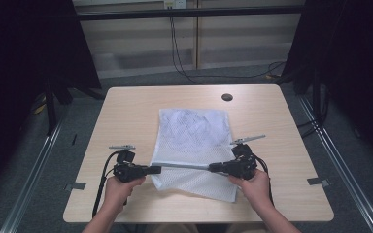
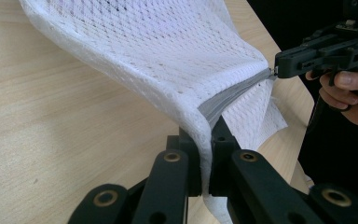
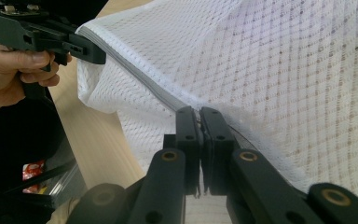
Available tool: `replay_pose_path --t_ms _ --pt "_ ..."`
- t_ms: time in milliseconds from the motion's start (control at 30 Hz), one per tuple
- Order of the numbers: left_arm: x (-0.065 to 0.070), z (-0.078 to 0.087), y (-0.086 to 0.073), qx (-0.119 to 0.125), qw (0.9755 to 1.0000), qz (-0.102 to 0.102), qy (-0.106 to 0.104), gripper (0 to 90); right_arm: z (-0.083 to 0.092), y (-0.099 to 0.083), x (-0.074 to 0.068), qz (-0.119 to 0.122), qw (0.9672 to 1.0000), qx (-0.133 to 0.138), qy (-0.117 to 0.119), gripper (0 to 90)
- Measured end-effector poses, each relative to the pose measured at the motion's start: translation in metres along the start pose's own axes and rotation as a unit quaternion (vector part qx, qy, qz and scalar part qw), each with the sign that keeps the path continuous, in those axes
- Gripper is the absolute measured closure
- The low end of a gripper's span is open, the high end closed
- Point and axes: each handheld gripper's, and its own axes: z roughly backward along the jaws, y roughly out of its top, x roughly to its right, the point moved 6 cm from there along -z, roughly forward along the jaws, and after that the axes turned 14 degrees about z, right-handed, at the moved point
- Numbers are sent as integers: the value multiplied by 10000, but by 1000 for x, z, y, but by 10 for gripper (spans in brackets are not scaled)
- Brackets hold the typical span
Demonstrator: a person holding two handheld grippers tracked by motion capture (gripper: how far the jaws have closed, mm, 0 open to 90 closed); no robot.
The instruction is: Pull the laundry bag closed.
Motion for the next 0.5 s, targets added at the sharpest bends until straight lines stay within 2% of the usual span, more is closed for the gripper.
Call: replay_pose_path --t_ms 400,500 --pt "0 1 0 41 10000 34 10 880 4 -3 3 -29 10000 15 -11 870" --pt "-2 3 1 56 10000 47 22 880 7 -5 5 -25 10000 -9 -80 870"
